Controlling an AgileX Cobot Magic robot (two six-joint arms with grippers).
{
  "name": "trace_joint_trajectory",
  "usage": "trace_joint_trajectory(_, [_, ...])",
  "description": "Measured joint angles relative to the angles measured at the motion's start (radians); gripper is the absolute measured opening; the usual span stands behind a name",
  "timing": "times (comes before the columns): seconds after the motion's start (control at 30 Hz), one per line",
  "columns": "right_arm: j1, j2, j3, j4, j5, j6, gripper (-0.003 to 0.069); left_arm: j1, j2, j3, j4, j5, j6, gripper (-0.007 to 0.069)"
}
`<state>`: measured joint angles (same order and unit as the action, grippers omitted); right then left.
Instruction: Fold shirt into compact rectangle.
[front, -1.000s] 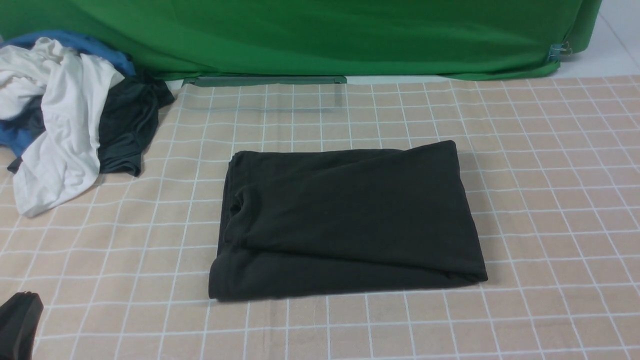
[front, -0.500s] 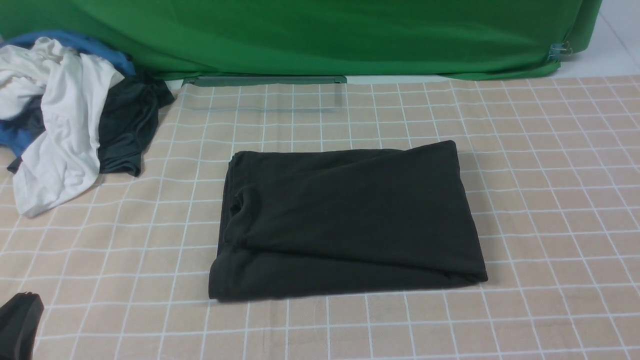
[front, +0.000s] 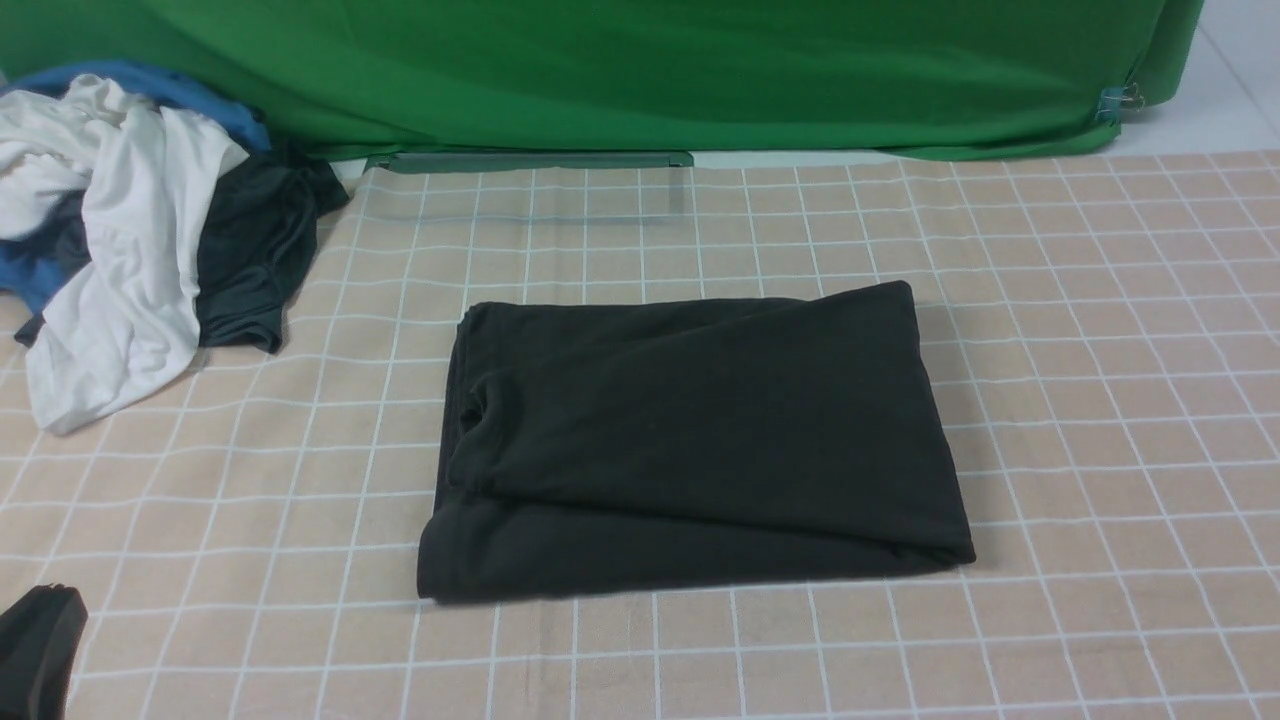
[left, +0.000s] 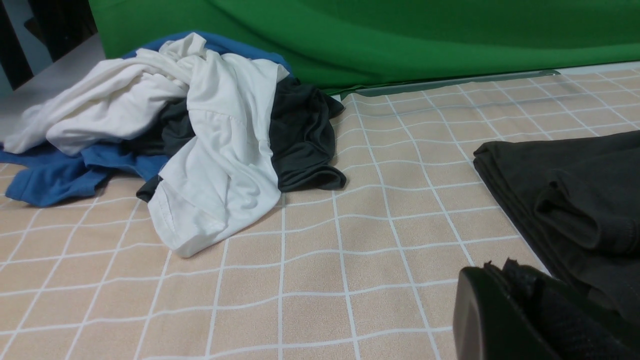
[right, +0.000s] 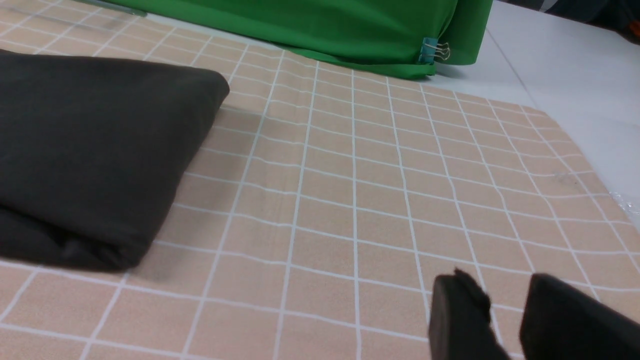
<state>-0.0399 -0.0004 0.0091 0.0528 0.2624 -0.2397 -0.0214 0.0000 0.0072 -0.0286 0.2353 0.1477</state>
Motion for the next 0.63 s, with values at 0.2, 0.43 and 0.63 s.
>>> trace_joint_trajectory(0.2, [0.0,0.0,0.0,0.0,0.0,0.0,0.0237,0.0,0.0,0.0,0.0,0.0,0.001,0.002])
trace_joint_trajectory(0.43, [0.0,0.0,0.0,0.001,0.001,0.0,0.0237,0.0,0.0,0.0,0.0,0.0,0.014,0.002])
trace_joint_trajectory(0.63, [0.0,0.0,0.0,0.001,0.002,0.0,0.0237,0.0,0.0,0.0,0.0,0.0,0.015,0.002])
